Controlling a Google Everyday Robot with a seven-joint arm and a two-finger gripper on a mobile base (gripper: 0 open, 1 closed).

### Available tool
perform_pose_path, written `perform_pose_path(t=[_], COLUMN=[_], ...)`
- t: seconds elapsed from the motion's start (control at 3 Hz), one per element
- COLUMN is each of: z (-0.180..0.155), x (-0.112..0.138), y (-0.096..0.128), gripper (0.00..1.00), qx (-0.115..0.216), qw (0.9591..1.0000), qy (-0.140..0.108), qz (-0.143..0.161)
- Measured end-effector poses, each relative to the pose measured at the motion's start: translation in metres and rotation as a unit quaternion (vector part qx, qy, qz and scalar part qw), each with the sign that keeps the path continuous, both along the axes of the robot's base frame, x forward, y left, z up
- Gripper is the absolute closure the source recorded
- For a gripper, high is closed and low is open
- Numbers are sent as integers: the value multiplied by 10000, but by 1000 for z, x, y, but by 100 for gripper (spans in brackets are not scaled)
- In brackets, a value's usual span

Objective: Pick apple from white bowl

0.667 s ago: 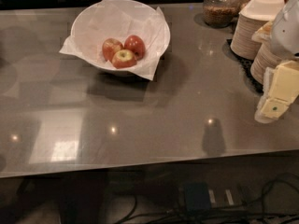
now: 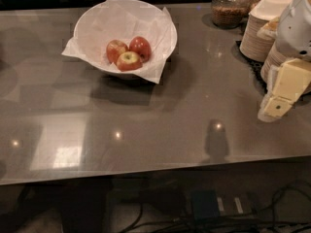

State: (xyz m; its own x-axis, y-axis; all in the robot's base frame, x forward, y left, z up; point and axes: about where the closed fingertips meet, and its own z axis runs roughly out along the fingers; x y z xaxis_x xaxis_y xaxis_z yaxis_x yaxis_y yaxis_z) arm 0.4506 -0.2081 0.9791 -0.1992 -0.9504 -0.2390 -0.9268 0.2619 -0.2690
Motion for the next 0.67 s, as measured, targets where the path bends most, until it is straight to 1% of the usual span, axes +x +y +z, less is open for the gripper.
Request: perform_pose_path(t=[0.33,0.67], z=[4,12], x=[28,68], y=[21,50], gripper=[0,0], qx=[189,484], qw=[9989,9943], qy=[-322,-692], qz=[268,645])
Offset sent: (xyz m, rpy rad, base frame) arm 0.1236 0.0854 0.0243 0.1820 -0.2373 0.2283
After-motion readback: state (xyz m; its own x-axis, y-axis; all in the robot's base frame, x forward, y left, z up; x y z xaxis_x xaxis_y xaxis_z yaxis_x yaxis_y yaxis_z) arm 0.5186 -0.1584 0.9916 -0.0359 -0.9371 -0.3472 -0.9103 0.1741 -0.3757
